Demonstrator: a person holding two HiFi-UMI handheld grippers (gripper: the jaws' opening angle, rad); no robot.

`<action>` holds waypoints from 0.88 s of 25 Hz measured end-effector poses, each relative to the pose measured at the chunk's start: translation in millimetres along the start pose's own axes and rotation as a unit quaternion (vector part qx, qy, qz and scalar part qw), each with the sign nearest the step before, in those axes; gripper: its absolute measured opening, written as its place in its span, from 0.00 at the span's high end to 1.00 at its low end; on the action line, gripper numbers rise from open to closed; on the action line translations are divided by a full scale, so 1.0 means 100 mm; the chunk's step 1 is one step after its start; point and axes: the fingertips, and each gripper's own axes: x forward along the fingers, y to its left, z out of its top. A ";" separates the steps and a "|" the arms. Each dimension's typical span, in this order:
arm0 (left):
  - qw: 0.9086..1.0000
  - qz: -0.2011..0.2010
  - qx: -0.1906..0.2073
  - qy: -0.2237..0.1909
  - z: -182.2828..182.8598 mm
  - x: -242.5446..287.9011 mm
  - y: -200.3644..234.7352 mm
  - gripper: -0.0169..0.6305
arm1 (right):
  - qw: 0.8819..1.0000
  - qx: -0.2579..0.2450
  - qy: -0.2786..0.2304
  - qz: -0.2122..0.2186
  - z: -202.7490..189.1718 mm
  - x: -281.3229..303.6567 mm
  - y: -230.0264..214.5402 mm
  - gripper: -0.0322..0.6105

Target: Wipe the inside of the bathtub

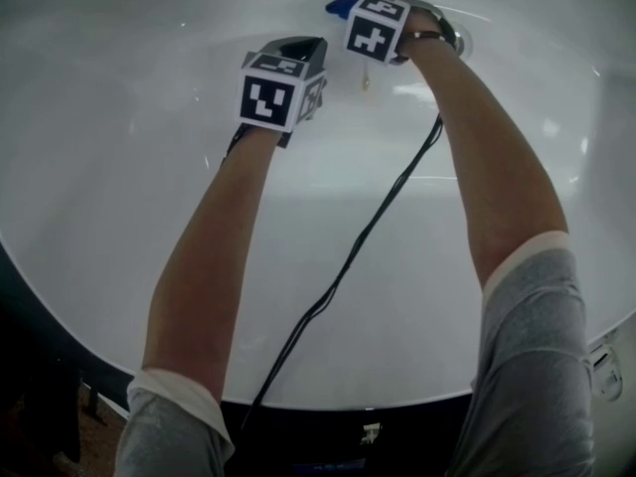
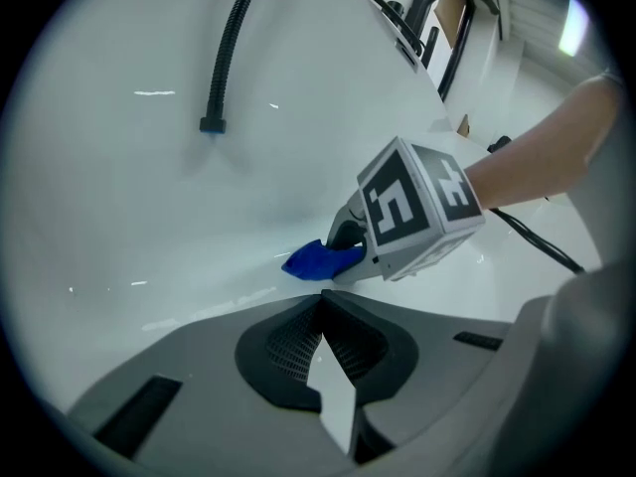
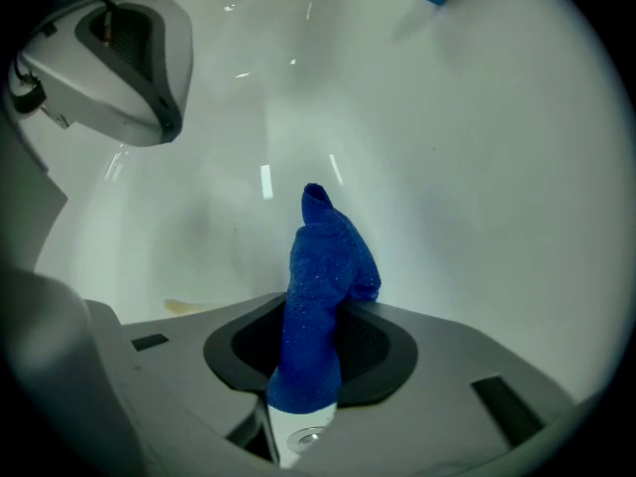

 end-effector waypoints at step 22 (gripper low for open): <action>1.000 -0.006 -0.012 0.019 -0.42 -0.44 -0.21 0.97 | 0.997 -0.025 -0.001 0.079 -0.28 -0.14 1.57 0.76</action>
